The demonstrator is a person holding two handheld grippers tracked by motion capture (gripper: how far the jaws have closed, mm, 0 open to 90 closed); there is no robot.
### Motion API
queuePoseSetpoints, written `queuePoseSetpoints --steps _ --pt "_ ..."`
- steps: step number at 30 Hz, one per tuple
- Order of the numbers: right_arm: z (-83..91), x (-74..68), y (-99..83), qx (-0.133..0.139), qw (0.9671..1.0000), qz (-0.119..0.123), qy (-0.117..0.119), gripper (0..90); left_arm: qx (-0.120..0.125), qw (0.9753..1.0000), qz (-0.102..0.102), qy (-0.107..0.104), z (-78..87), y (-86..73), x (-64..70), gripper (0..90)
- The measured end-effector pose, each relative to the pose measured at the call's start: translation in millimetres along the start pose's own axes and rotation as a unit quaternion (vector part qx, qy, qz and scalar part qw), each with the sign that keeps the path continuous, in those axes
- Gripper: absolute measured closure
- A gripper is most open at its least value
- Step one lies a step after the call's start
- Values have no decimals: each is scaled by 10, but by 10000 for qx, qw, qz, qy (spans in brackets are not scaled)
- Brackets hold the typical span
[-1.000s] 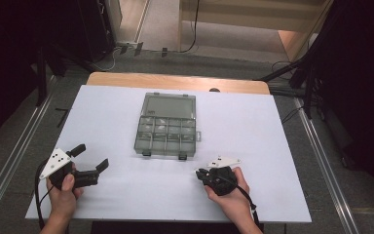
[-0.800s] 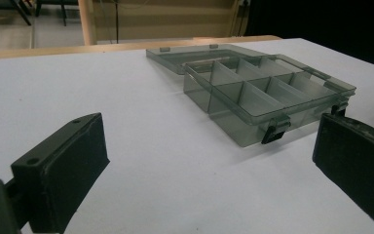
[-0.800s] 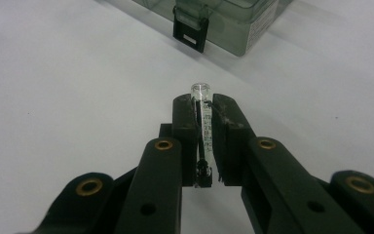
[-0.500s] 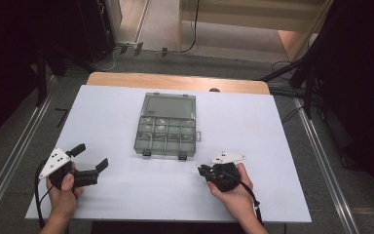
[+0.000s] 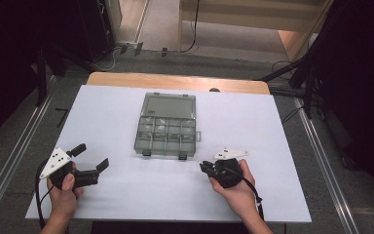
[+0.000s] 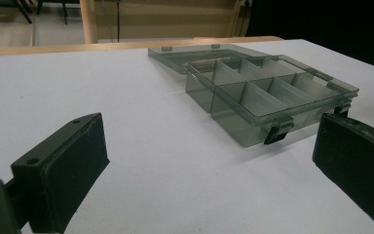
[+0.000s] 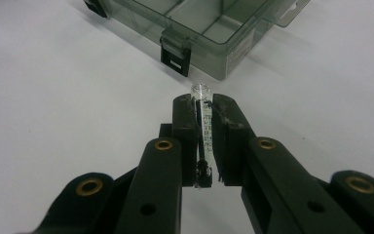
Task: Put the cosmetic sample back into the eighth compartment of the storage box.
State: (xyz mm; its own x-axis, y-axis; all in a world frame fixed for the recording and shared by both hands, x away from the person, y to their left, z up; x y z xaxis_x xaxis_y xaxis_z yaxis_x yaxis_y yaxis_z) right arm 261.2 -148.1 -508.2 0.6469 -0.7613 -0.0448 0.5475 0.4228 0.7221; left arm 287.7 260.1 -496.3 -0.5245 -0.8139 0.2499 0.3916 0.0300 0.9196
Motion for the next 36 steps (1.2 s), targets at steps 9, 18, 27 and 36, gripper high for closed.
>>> queuePoseSetpoints --steps 9,18,27,36 --pt "-2 11 47 -11 10000 15 35 827 16 10000 -12 10 7 7 -2 0" --pt "-10 19 117 -2 10000 29 46 827 19 10000 -9 8 15 11 -6 0" --pt "10 36 204 62 10000 57 49 827 25 10000 -15 9 15 14 -2 0" --pt "18 36 281 114 9999 93 42 827 45 10000 -12 -1 17 18 -1 0"
Point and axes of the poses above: each handheld gripper's, and its own axes: z roughly backward along the jaws, y roughly out of its top, x roughly to its right, the point moved 4 cm from there along -z, roughly forward along the jaws, and after that the axes turned 9 degrees about z, right-handed, at the moved point
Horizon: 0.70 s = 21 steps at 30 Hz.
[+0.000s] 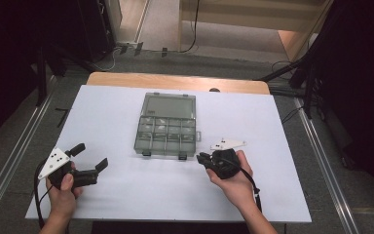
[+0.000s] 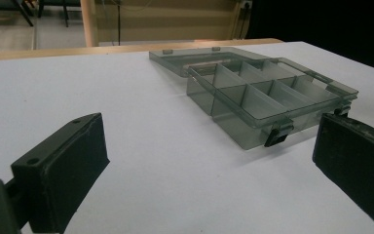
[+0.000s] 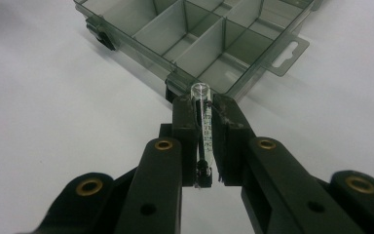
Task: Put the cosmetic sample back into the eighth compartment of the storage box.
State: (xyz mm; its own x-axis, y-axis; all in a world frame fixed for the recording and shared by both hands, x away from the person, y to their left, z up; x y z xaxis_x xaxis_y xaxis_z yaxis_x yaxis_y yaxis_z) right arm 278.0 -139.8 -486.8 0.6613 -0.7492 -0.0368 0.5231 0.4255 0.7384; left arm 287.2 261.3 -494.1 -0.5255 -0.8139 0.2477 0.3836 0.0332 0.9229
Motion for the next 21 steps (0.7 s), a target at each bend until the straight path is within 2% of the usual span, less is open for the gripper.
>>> queuePoseSetpoints --steps 21 --pt "-60 35 219 56 10000 31 28 827 3 10000 5 9 10 5 -9 0"
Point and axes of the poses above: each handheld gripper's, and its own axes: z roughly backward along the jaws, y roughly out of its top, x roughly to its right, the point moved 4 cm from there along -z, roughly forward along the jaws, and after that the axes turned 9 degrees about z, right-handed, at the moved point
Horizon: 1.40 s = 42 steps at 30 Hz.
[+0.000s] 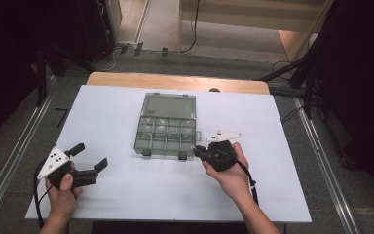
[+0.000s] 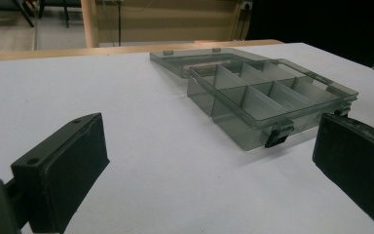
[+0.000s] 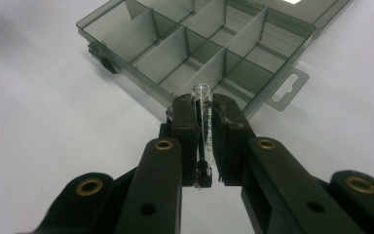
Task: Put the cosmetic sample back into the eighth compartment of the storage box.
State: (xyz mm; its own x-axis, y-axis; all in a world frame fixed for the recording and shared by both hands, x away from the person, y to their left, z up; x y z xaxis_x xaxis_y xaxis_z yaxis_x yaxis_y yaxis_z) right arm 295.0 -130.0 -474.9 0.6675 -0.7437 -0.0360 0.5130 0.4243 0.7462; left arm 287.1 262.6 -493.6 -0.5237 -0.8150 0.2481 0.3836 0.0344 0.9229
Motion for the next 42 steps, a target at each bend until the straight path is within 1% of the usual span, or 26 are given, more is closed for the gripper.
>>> queuePoseSetpoints --steps 13,16,29,42 --pt "-134 64 96 -78 10000 -3 -19 827 39 10000 32 10 11 8 -29 0" --pt "-159 66 115 -87 10000 -36 -16 827 32 10000 17 10 11 9 -22 0" --pt "-265 111 221 -134 9999 -4 -74 827 61 10000 34 7 19 17 -18 0" --pt "-418 171 251 -216 9996 -59 -146 827 68 10000 21 -2 29 24 -25 0"
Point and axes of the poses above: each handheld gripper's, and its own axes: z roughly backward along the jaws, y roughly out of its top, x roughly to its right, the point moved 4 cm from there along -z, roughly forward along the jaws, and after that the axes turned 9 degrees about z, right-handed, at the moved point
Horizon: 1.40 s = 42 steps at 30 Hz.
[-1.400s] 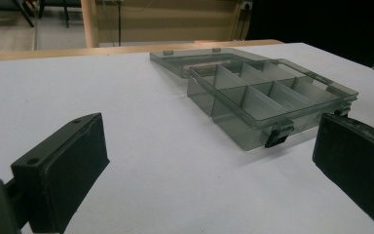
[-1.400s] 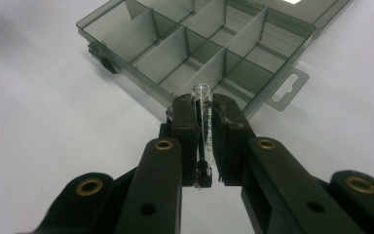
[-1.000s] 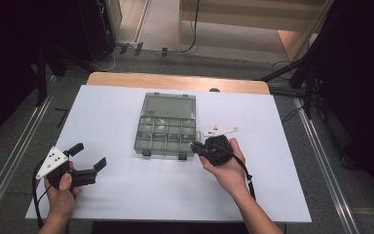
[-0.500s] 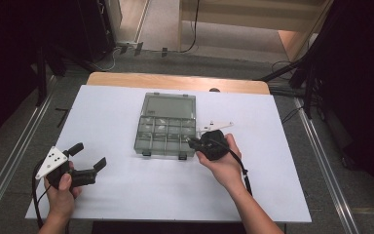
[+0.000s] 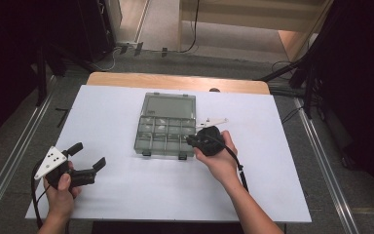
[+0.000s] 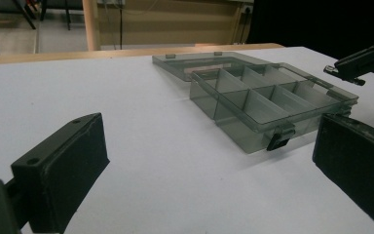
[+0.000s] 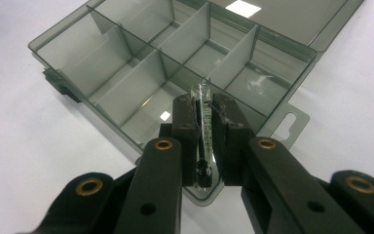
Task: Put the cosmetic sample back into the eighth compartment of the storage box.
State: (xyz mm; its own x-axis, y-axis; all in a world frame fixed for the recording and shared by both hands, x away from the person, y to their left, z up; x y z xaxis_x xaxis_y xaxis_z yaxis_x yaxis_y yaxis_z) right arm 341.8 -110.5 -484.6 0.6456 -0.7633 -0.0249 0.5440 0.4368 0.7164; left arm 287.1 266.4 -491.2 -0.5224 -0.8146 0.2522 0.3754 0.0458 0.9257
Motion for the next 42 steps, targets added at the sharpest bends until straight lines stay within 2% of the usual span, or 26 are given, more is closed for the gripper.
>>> queuePoseSetpoints --steps 7,18,20,26,33,38,40,42 --pt "-84 43 -16 -87 9999 -14 -92 826 1 10000 5 2 0 -1 -1 0" --pt "-184 45 -37 -134 9999 47 -33 809 -13 10000 -12 4 -2 -5 2 0" --pt "-182 46 -34 -85 9999 -18 51 732 -7 10000 -11 0 -1 -4 -1 0" --pt "-122 47 -22 123 9995 -76 275 582 -17 10000 -4 1 -9 -10 5 0" --pt "-61 99 -82 277 9992 -178 232 364 -60 9999 -118 -50 -42 -17 73 0" --pt "-34 145 -119 367 9988 -292 129 139 -96 9999 -125 -68 -72 -23 107 0" --pt "-17 154 -130 375 9986 -343 166 117 -96 9999 -99 -84 -79 -19 117 0" --pt "-4 166 -146 381 9982 -376 282 29 -65 9998 44 -172 -80 -7 127 0"
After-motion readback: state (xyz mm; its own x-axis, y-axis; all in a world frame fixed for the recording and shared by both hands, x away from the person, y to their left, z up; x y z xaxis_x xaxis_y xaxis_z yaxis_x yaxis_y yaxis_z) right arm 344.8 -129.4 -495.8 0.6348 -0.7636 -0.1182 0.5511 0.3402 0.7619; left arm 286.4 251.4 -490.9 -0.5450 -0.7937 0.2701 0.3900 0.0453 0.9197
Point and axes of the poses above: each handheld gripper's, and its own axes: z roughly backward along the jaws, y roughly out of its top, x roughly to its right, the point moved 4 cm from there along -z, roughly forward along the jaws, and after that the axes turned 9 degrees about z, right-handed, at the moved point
